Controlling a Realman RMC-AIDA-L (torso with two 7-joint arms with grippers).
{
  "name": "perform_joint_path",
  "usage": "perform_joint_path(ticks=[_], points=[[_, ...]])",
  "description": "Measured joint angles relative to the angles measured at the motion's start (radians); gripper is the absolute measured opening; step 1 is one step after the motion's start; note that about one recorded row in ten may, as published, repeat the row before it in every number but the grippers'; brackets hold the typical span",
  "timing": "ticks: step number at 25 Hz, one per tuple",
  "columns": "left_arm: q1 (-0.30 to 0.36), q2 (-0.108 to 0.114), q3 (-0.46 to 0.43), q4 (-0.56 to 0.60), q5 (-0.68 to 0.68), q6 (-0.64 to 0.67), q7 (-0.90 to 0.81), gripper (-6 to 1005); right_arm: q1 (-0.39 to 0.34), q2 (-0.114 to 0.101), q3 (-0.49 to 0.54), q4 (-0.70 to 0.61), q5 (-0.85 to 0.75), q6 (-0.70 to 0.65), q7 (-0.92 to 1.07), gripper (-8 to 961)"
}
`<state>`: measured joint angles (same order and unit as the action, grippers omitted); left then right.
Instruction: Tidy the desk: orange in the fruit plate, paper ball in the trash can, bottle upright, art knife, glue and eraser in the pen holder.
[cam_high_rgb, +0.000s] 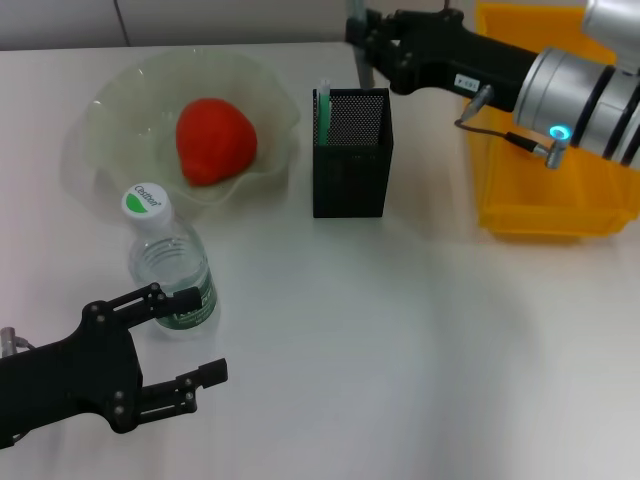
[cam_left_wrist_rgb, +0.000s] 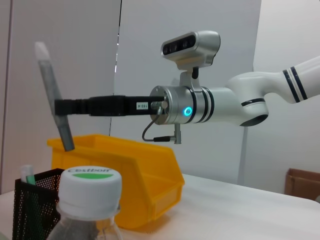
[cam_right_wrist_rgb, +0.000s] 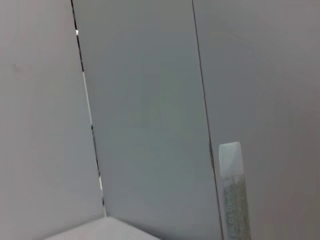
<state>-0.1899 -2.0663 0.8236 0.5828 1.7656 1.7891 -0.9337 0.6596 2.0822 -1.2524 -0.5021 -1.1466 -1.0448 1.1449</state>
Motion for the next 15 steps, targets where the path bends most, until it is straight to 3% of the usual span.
perform_joint_path(ticks=[15], points=[[-0.001, 0.000, 0.002, 0.000, 0.000, 0.008, 0.000, 783, -0.037, 0.001, -0.010, 0.013, 0.003, -0.033, -0.019, 242]])
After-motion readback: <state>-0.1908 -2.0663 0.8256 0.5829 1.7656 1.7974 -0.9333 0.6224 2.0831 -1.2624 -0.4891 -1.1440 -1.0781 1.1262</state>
